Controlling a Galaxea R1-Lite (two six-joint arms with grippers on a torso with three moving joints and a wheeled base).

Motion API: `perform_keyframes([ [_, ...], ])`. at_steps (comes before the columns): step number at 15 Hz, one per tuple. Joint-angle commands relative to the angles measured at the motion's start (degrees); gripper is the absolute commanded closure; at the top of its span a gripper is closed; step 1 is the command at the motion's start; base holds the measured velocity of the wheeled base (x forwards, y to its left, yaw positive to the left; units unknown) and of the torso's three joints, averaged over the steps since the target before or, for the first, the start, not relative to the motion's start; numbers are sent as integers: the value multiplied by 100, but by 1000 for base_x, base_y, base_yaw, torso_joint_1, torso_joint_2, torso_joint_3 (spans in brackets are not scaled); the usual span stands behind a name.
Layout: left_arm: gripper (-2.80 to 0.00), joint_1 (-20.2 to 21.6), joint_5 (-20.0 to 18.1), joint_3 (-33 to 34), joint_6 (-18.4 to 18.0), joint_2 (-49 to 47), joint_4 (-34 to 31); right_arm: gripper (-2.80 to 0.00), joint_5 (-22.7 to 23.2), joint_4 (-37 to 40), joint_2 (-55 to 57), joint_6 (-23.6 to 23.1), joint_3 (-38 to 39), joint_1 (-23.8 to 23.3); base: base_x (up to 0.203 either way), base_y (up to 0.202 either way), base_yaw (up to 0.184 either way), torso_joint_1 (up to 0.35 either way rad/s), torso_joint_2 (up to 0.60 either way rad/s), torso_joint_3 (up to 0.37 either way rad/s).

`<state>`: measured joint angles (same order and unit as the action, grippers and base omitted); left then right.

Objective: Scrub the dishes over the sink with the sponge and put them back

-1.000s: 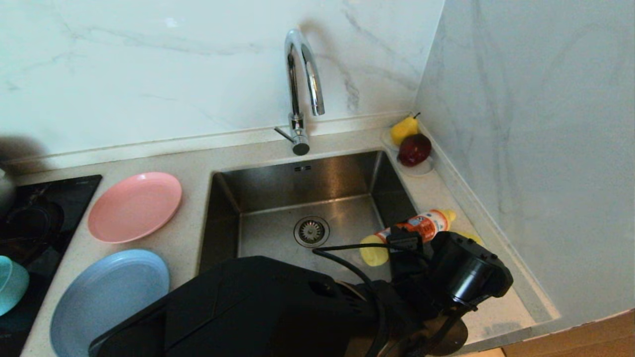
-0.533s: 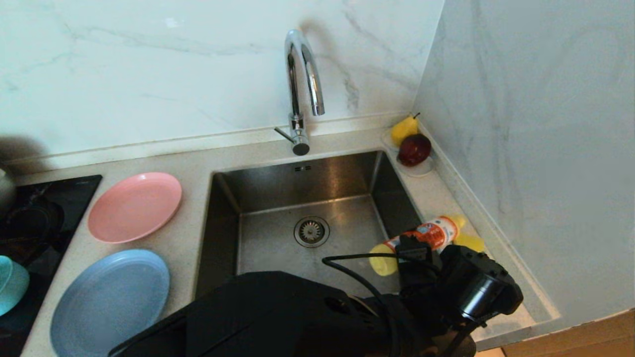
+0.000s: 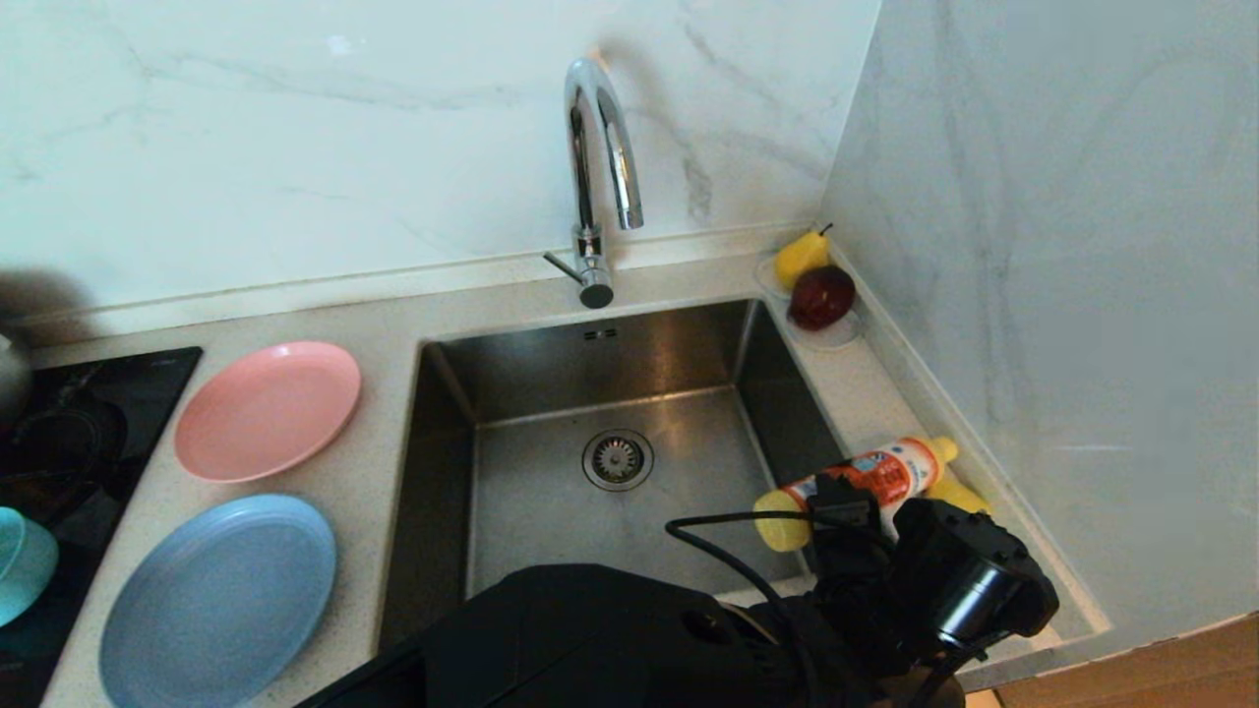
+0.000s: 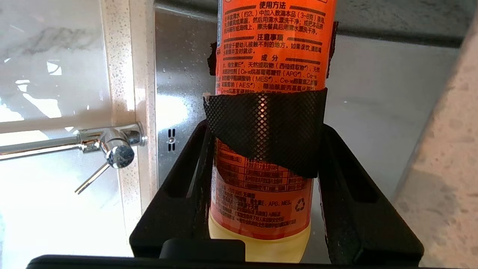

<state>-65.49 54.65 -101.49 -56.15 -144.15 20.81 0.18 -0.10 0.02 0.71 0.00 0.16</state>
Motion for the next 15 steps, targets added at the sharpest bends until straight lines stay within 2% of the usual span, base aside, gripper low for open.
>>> perform_keyframes([
  [1, 0, -8, -1, -11, -36, -25, 11, 0, -1, -8, -2, 0, 0, 2, 0, 0, 0, 0, 0, 0],
  [3, 0, -8, -143, -11, -114, -12, -13, 0, -1, 1, -2, 0, 0, 2, 0, 0, 0, 0, 0, 0],
  [7, 0, -8, -376, -211, -644, 8, 8, 0, -1, -8, -2, 0, 0, 2, 0, 0, 0, 0, 0, 0],
  [15, 0, -17, -535, -345, -634, -34, 28, 0, -1, -8, -2, 0, 0, 2, 0, 0, 0, 0, 0, 0],
])
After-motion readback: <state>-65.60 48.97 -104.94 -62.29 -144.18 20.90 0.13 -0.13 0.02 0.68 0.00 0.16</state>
